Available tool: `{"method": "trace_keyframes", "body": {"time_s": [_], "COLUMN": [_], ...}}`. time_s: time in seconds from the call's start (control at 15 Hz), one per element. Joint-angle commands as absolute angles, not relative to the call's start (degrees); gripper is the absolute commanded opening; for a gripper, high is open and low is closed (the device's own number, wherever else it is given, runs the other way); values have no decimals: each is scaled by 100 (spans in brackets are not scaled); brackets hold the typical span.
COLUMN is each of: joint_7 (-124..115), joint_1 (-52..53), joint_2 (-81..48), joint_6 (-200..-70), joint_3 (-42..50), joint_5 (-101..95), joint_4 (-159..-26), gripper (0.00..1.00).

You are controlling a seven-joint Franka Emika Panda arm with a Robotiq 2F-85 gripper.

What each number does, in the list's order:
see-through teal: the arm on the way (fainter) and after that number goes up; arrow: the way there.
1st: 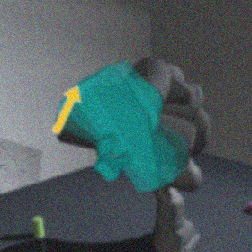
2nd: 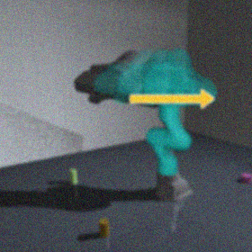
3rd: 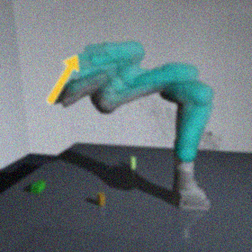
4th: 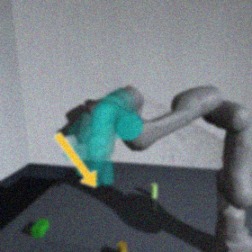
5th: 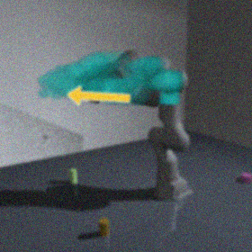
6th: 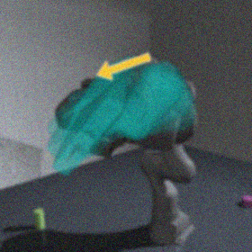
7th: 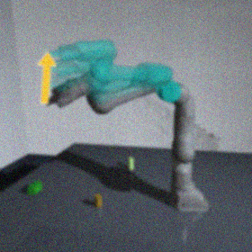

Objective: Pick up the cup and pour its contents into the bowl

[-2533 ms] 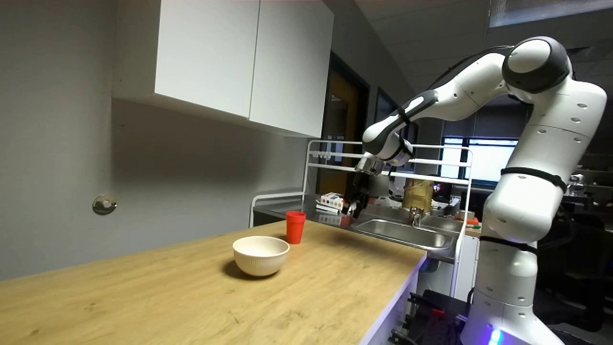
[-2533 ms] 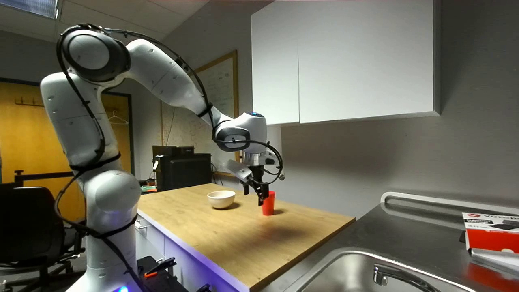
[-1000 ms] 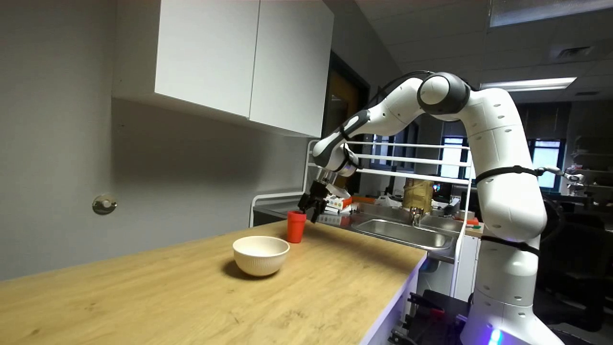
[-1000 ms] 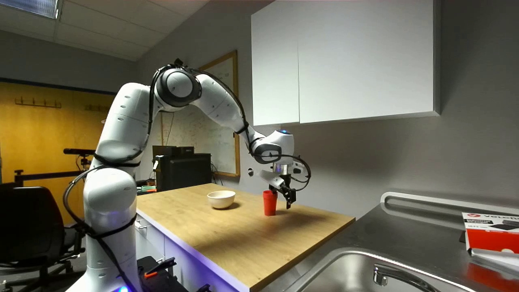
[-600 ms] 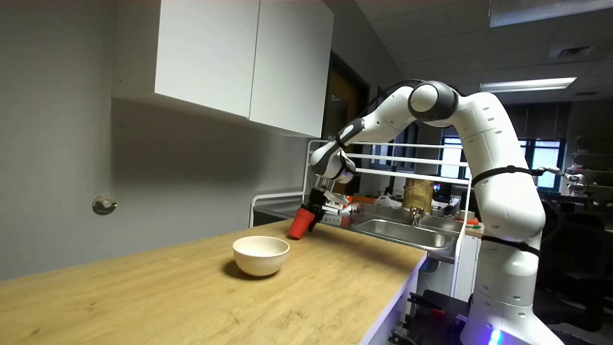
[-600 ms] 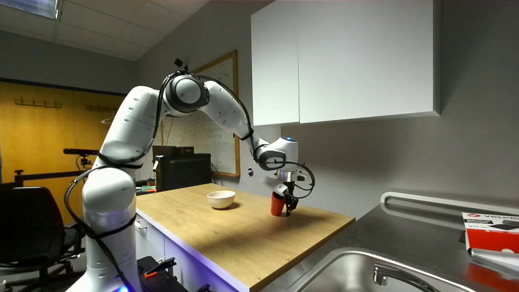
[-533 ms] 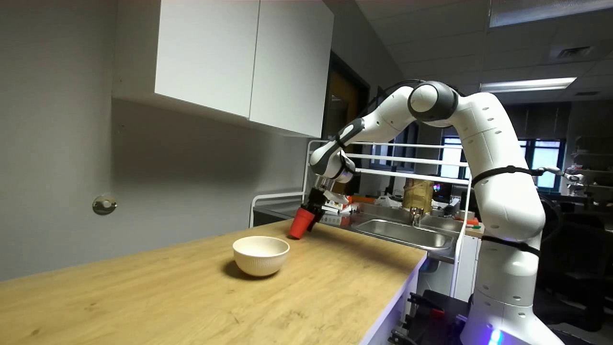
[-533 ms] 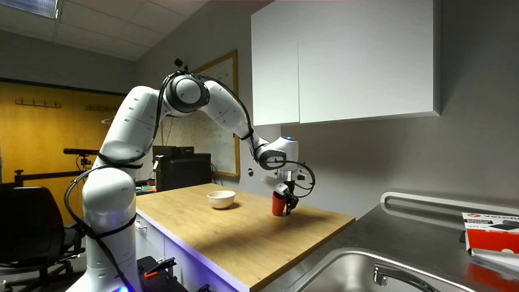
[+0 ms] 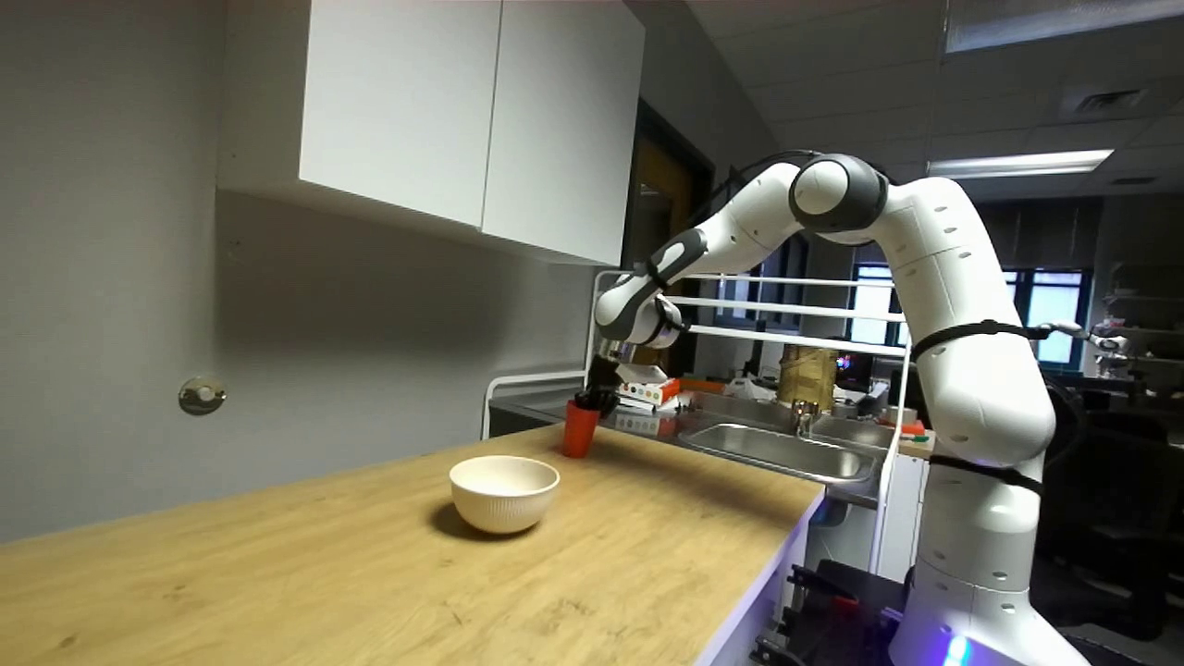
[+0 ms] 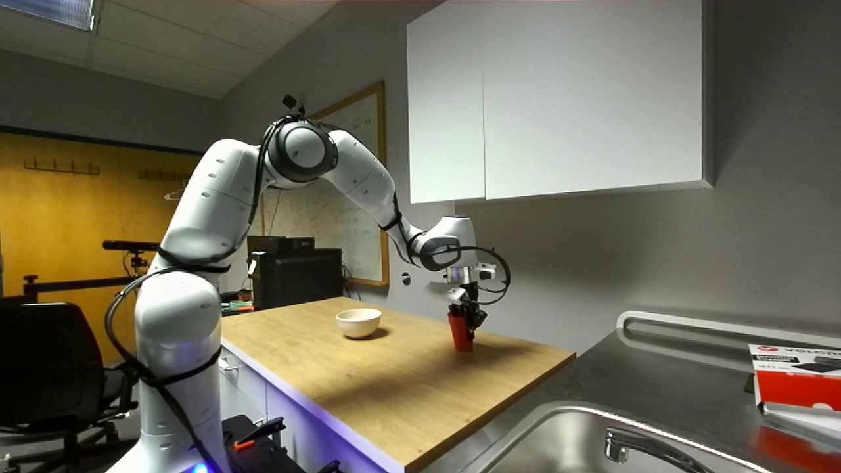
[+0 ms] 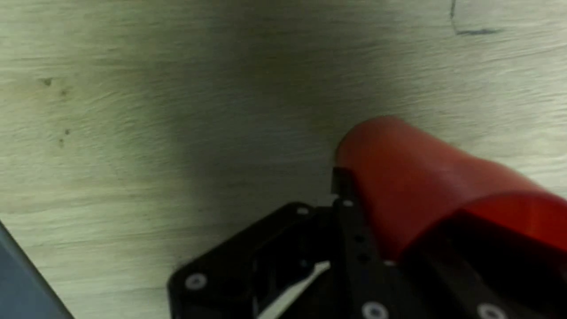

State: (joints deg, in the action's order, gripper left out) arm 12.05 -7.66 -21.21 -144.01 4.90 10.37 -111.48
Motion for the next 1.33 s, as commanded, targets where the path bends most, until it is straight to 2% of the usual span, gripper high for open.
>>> {"method": "trace_keyframes", "body": {"time_s": [0.0, 0.33, 0.53, 0.8, 1.27], "joint_7": [119, -1673, -2698, -3888, -5075], "joint_1": [-285, 651, 1168, 1476, 1401], "joint_2": [-1879, -1496, -1152, -707, -104], "joint_6": [-14871, -15000, -14815, -14341, -13671], "joint_3": [858, 1383, 1394, 911, -266], "joint_5": [-220, -2420, -3772, -5378, -7015], "joint_4": [-11477, -12026, -12433, -12847, -13283], "gripper": [1, 1, 1, 1, 1]}}
